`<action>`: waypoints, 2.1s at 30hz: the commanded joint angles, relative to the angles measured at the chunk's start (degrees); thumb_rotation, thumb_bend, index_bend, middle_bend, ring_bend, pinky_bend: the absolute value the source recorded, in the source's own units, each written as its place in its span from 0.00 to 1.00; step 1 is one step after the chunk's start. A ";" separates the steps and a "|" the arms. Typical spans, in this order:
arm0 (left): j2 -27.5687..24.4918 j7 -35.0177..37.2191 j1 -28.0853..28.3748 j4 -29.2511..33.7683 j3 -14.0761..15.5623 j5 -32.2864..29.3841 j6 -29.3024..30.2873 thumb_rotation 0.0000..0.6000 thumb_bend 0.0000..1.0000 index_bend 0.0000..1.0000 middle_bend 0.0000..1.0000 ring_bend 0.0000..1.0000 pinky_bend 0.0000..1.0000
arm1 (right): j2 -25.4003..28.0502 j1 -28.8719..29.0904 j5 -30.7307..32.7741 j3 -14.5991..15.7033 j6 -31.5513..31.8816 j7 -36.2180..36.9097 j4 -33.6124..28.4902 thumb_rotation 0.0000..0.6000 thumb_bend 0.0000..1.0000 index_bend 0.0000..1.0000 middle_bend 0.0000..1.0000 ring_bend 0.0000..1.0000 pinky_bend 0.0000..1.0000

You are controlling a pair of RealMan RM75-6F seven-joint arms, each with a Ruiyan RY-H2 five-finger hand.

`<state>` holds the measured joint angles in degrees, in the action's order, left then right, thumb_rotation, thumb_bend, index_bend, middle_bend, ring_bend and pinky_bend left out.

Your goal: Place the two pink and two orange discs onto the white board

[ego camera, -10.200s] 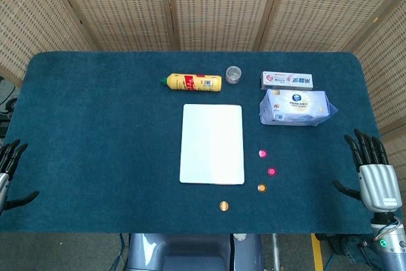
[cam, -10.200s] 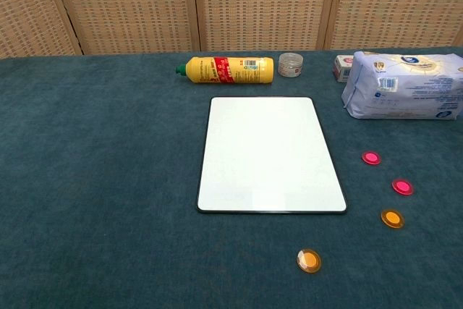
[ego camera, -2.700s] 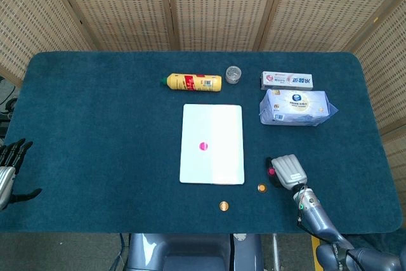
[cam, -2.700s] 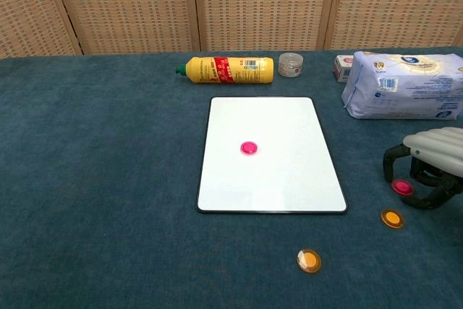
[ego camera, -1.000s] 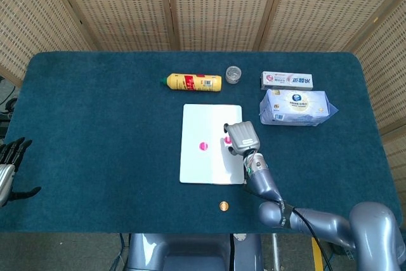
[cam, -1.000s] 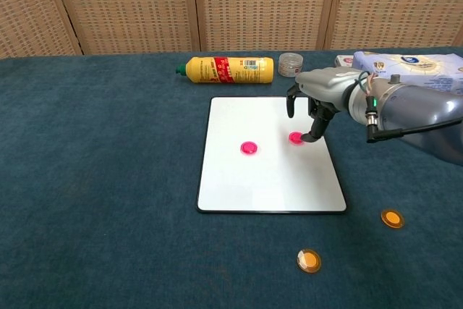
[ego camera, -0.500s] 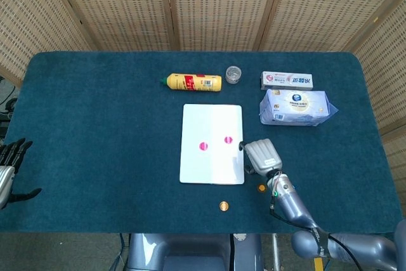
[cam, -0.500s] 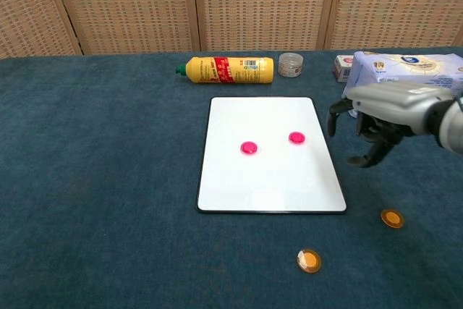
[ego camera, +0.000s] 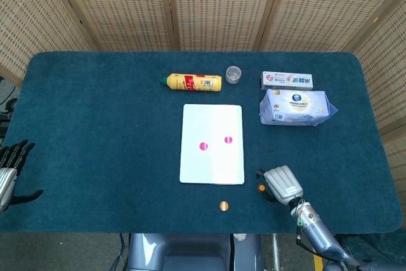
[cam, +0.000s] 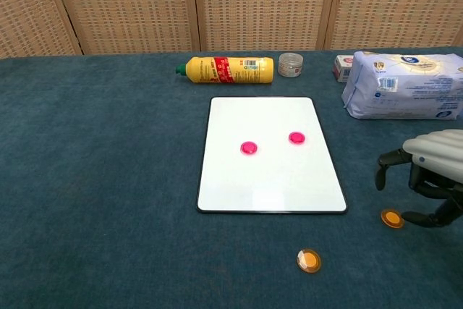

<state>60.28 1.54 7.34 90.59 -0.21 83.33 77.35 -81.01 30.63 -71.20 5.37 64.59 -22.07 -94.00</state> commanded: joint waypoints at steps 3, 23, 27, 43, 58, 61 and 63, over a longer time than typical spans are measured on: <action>0.14 -0.17 0.01 -0.11 0.00 -0.10 -0.07 1.00 0.00 0.00 0.00 0.00 0.00 | -1.72 -1.55 -1.50 -0.30 0.43 2.46 3.07 1.00 0.36 0.39 0.93 0.93 1.00; 0.03 0.07 -0.09 -0.01 -0.20 -0.32 0.16 1.00 0.00 0.00 0.00 0.00 0.00 | -5.01 -3.68 -3.66 -1.99 -0.80 1.59 6.01 1.00 0.36 0.40 0.93 0.93 1.00; -0.03 0.29 -0.09 -0.08 -0.18 -0.24 0.15 1.00 0.00 0.00 0.00 0.00 0.00 | -5.42 -3.84 -3.31 -2.56 -1.26 1.01 6.17 1.00 0.36 0.40 0.93 0.93 1.00; -0.13 0.46 -0.08 -0.10 -0.22 -0.32 0.08 1.00 0.00 0.00 0.00 0.00 0.00 | -6.28 -4.37 -2.60 -3.60 -2.73 -0.54 6.87 1.00 0.36 0.40 0.93 0.93 1.00; -0.12 0.36 -0.05 -0.03 -0.25 -0.47 -0.07 1.00 0.00 0.00 0.00 0.00 0.00 | -6.30 -4.77 -2.38 -4.15 -3.94 -0.44 7.92 1.00 0.36 0.41 0.93 0.93 1.00; -0.10 0.38 -0.07 -0.06 -0.26 -0.49 -0.04 1.00 0.00 0.00 0.00 0.00 0.00 | -6.12 -4.87 -2.36 -4.12 -4.17 -0.40 7.94 1.00 0.36 0.41 0.93 0.93 1.00; -0.05 0.30 -0.04 -0.10 -0.27 -0.48 -0.07 1.00 0.00 0.00 0.00 0.00 0.00 | -5.93 -5.06 -2.62 -3.96 -4.10 -0.31 7.90 1.00 0.36 0.41 0.93 0.93 1.00</action>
<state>60.23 1.84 7.30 90.49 -0.47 82.86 77.29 -86.97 25.61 -73.78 1.37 60.47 -22.40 -86.08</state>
